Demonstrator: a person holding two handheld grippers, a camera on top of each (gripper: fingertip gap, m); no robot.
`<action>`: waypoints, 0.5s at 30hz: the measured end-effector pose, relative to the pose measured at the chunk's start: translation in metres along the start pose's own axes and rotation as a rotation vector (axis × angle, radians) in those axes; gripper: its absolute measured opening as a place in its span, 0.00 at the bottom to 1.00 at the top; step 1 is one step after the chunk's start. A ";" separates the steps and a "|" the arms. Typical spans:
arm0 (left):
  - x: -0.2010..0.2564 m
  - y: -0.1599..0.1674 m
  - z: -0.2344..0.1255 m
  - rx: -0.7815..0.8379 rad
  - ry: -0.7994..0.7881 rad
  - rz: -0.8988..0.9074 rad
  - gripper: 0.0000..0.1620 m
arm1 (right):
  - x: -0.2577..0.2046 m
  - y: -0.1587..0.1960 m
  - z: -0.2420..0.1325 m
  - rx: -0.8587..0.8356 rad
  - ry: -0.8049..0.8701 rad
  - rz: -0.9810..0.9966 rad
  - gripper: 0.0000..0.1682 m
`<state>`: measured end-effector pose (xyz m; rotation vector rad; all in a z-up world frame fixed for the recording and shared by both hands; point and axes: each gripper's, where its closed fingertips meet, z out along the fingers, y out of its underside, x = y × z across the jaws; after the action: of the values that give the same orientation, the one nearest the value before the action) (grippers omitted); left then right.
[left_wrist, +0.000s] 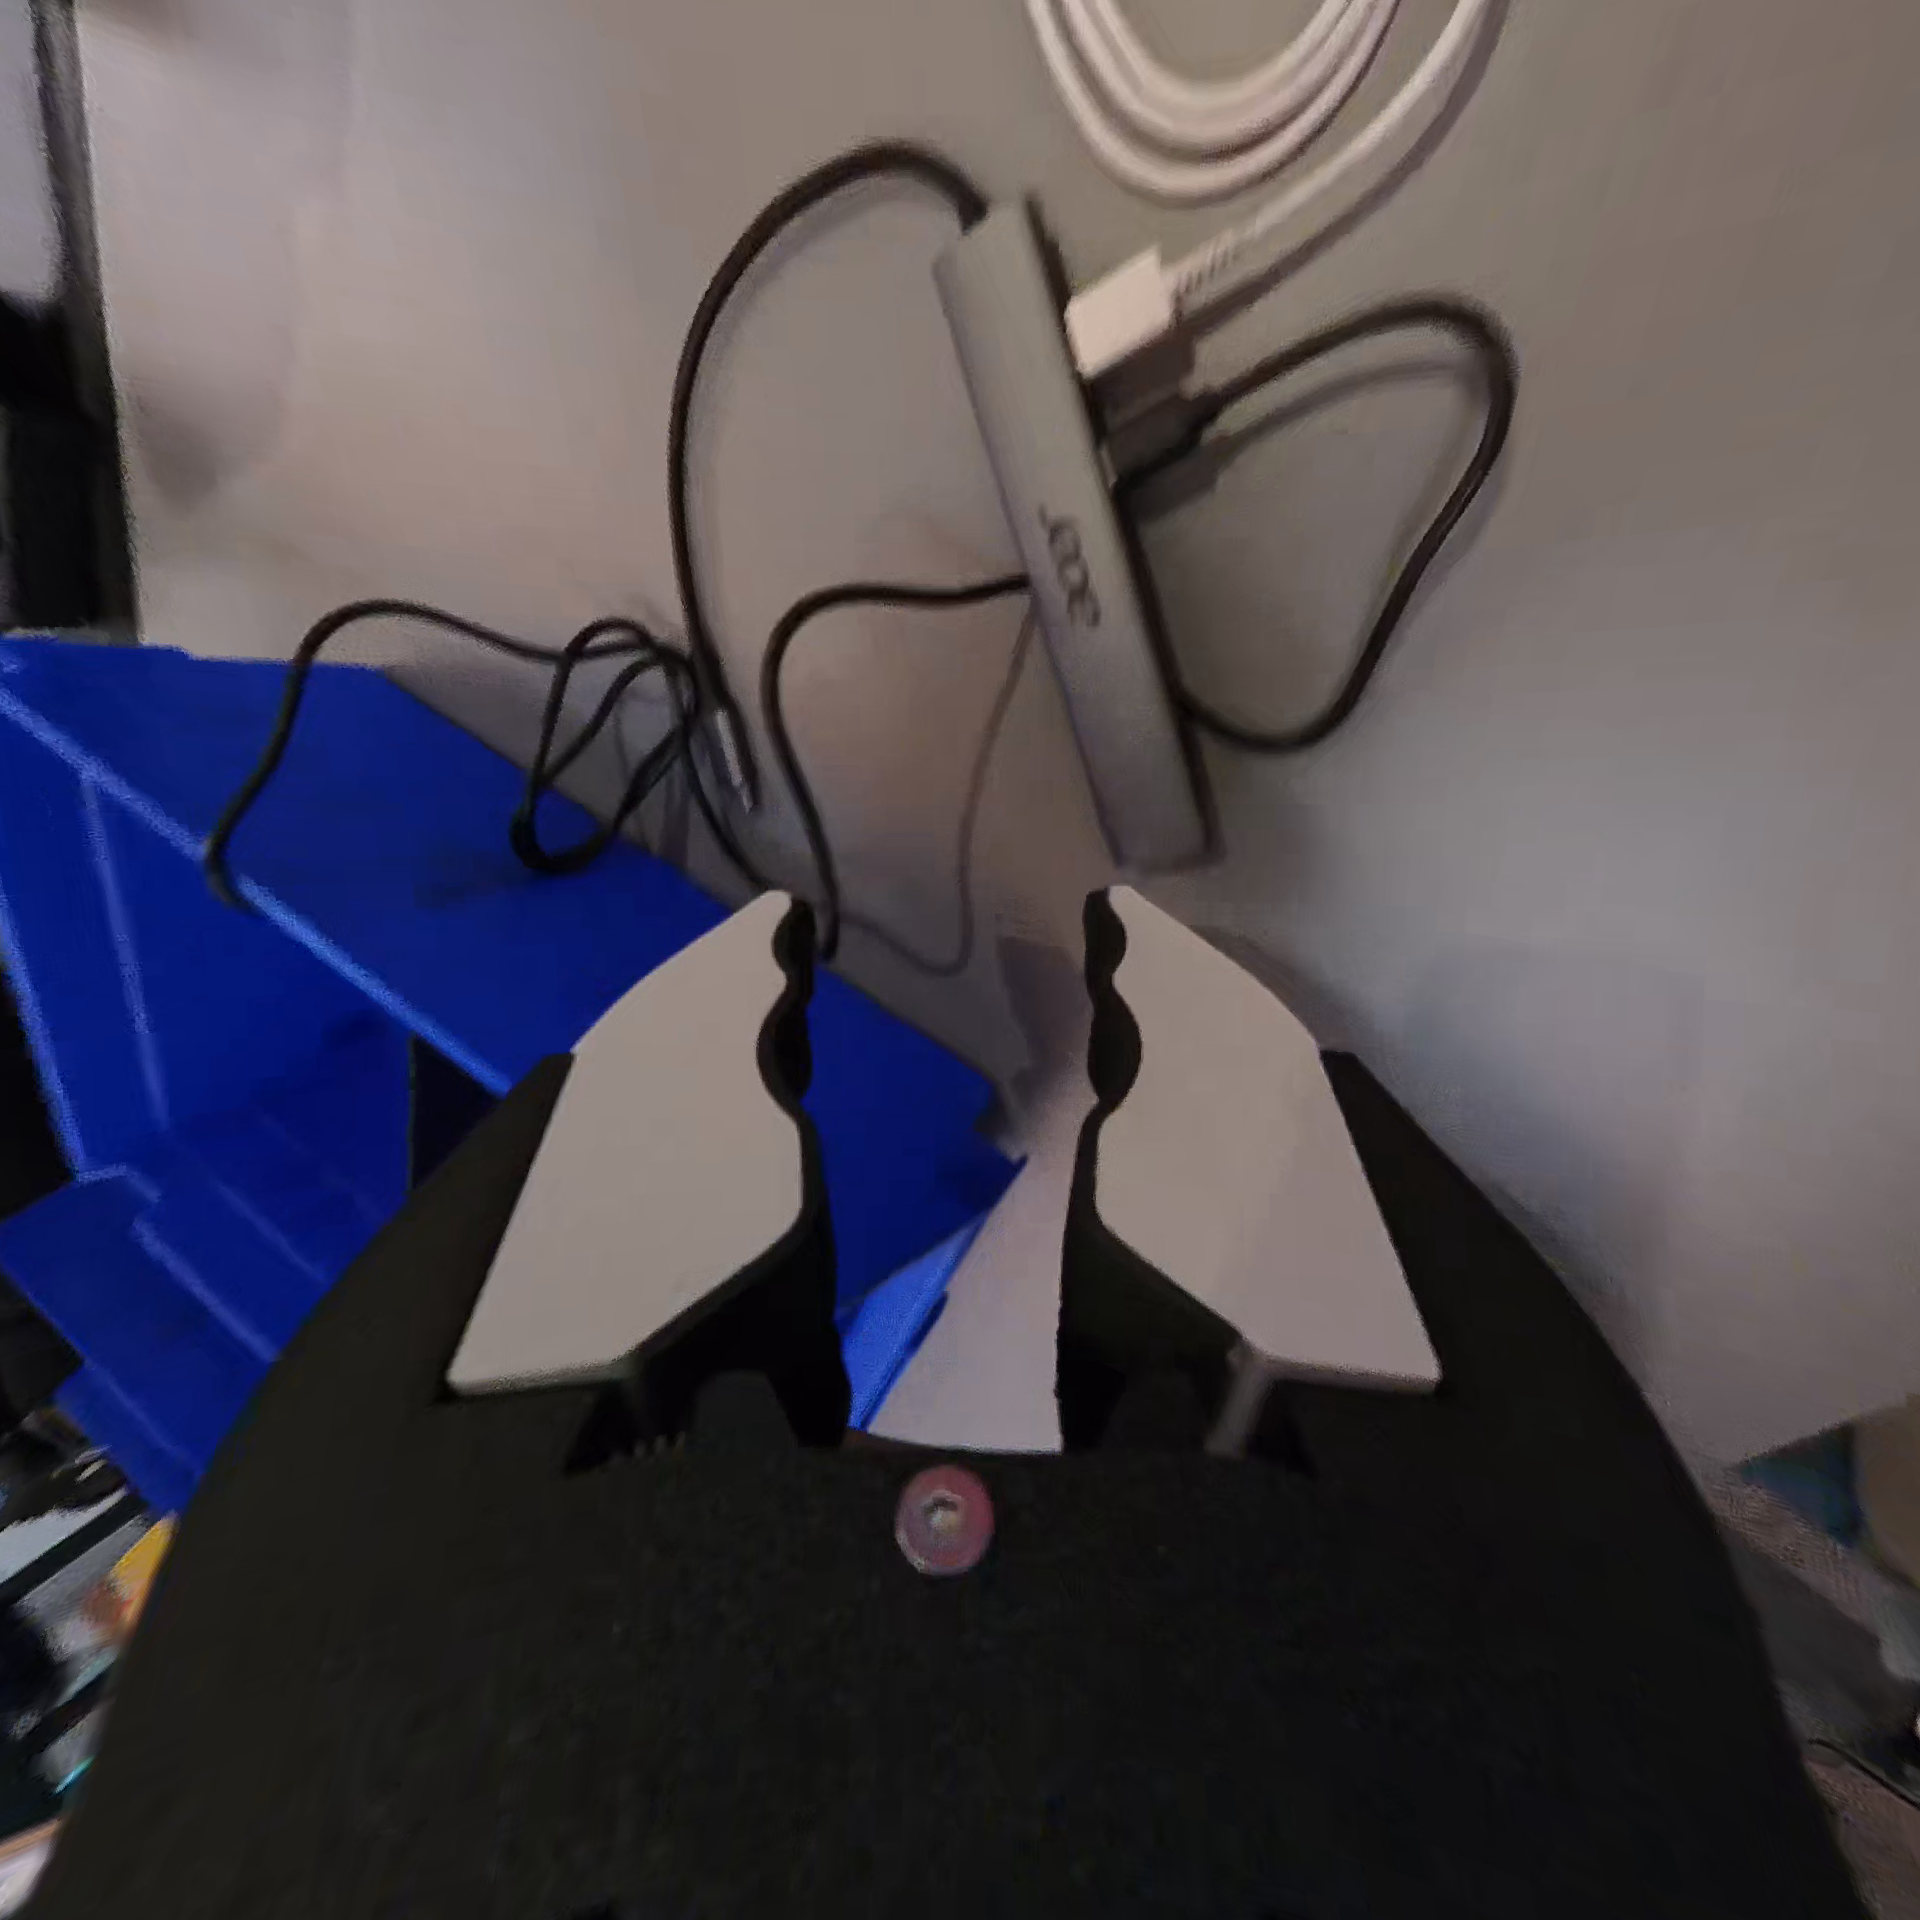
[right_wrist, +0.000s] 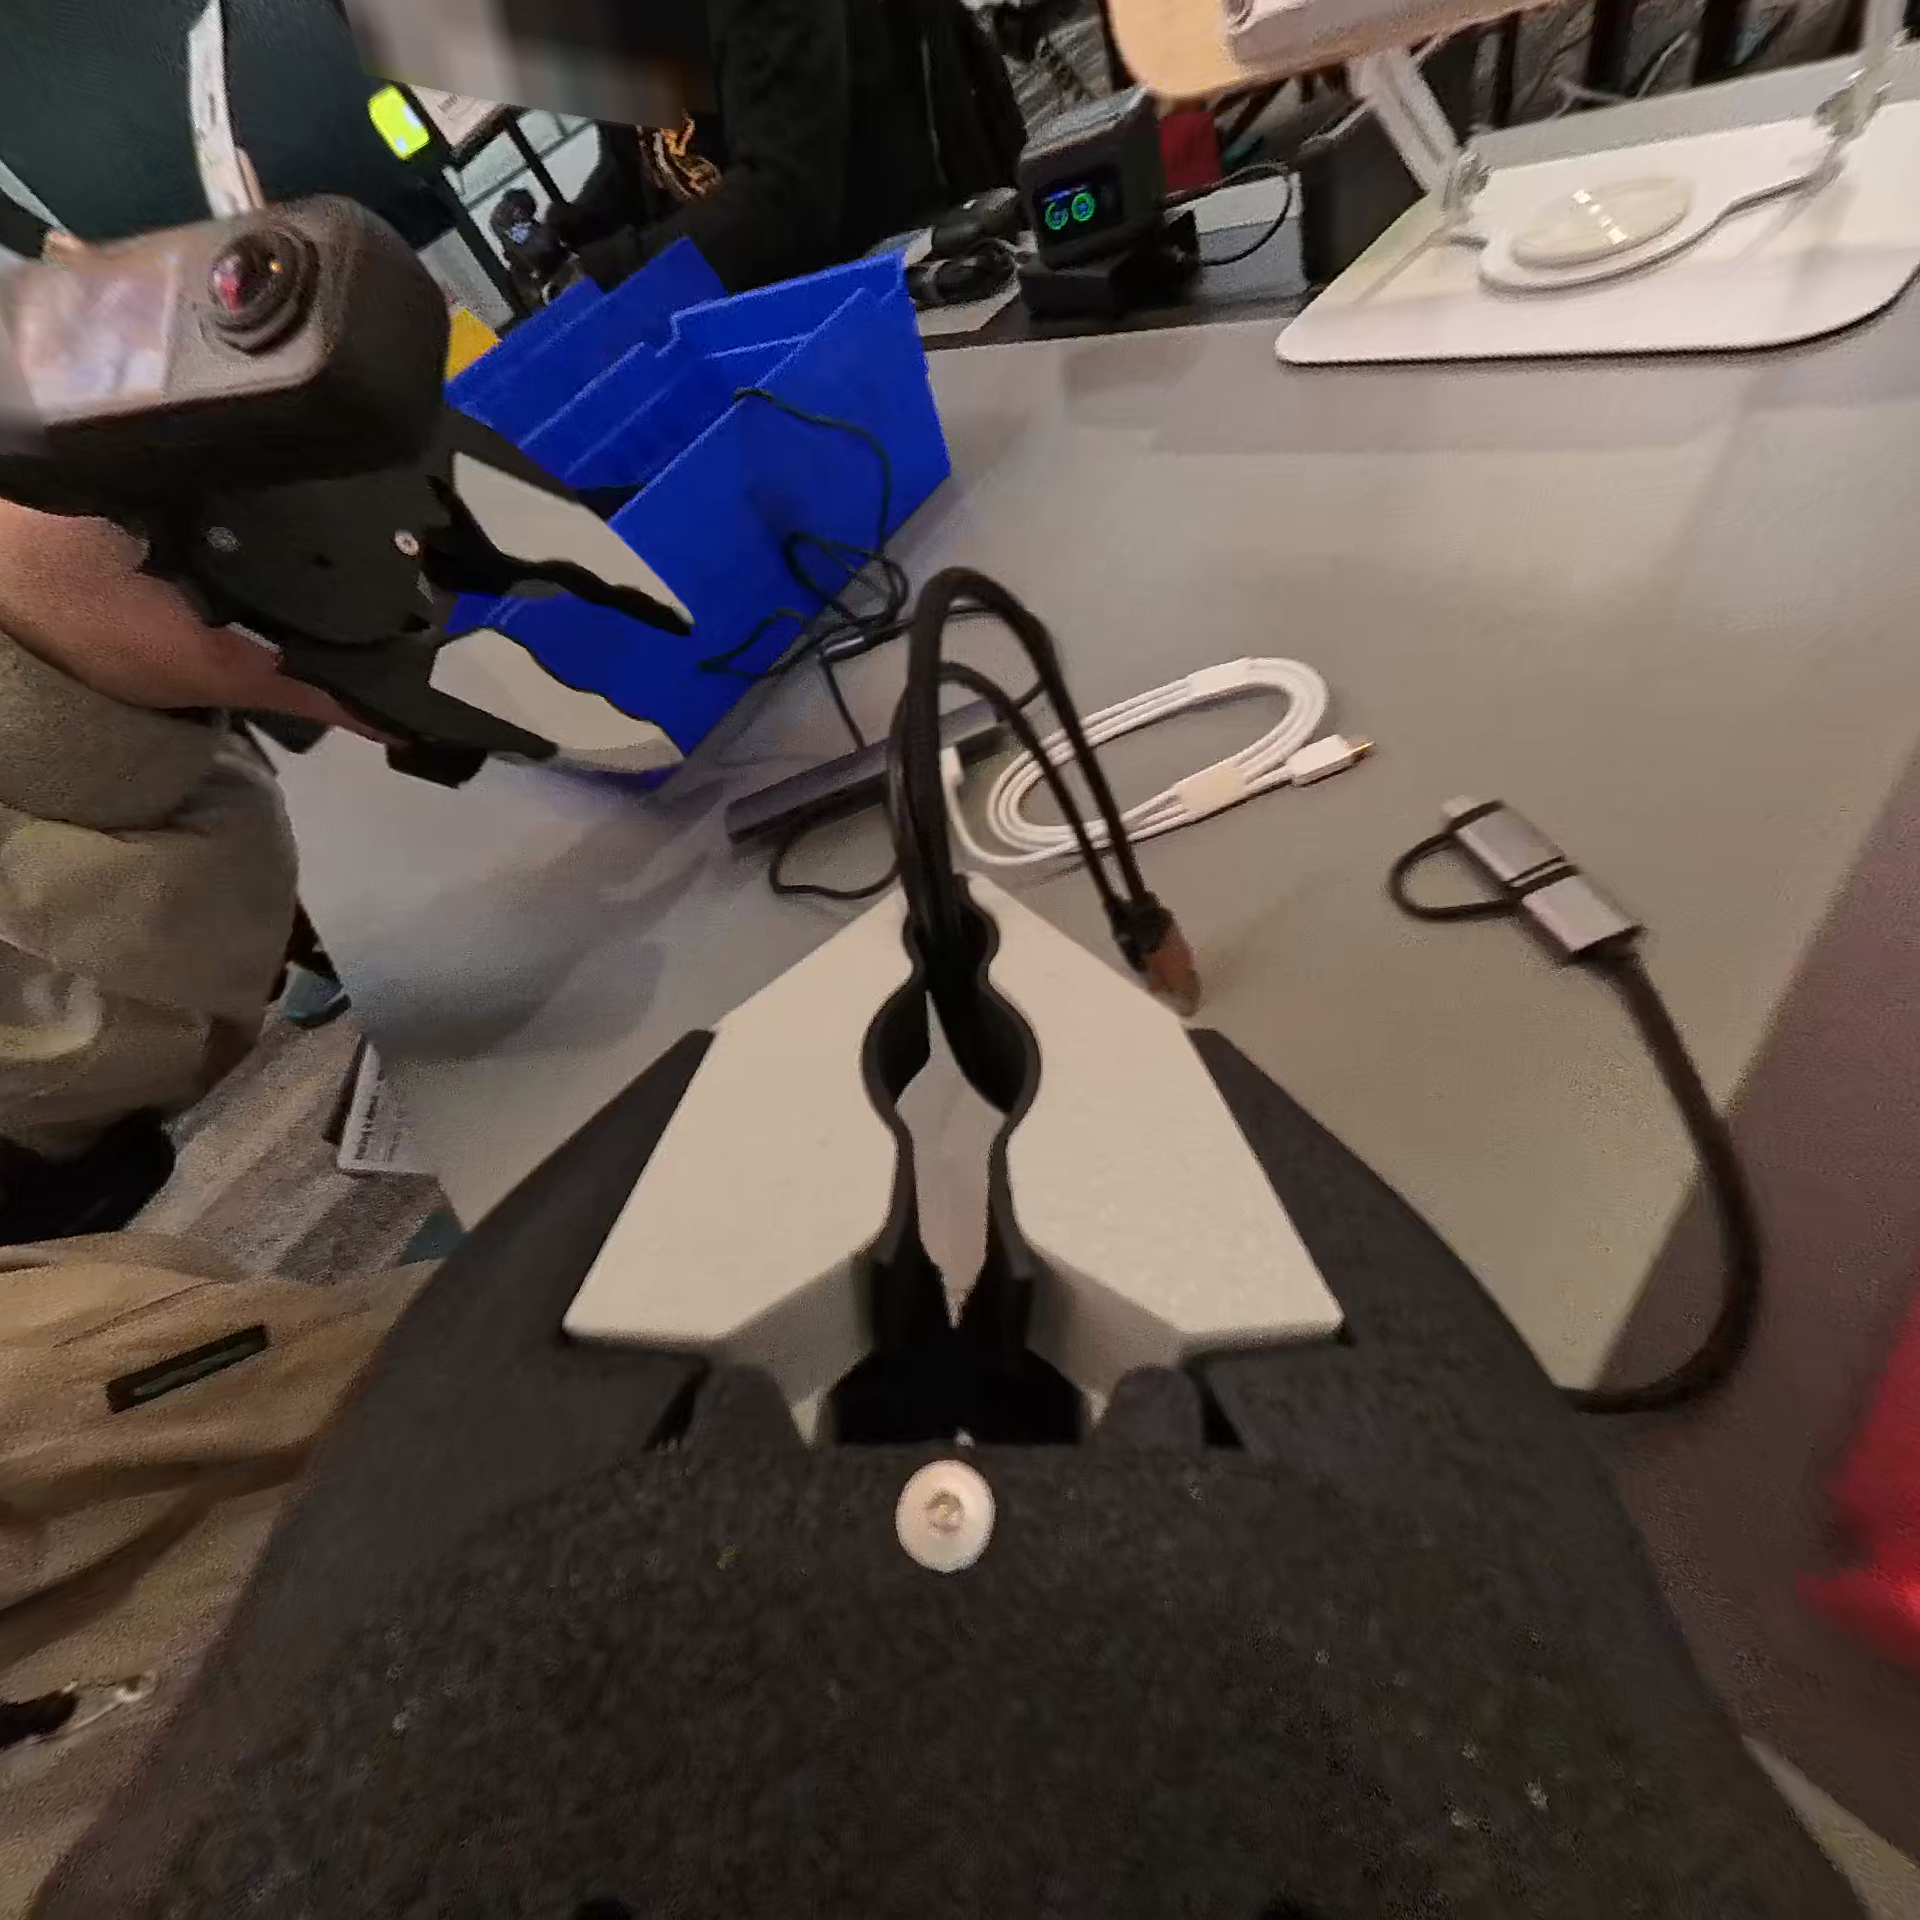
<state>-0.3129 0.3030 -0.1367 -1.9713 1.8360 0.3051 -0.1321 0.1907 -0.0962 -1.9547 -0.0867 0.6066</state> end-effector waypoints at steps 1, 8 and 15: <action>-0.003 0.005 -0.004 -0.011 -0.040 0.009 0.31 | -0.003 0.003 0.001 -0.004 -0.002 -0.014 0.00; 0.073 -0.068 -0.055 0.507 0.248 -0.143 0.26 | -0.020 -0.009 0.008 0.033 -0.076 0.019 0.00; 0.120 -0.123 -0.034 0.743 0.358 -0.084 0.34 | -0.054 -0.055 0.007 0.023 -0.278 0.069 0.00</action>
<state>-0.1835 0.1844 -0.1397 -1.6100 1.6999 -0.7038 -0.1706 0.2048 -0.0305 -1.8474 -0.1851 0.9187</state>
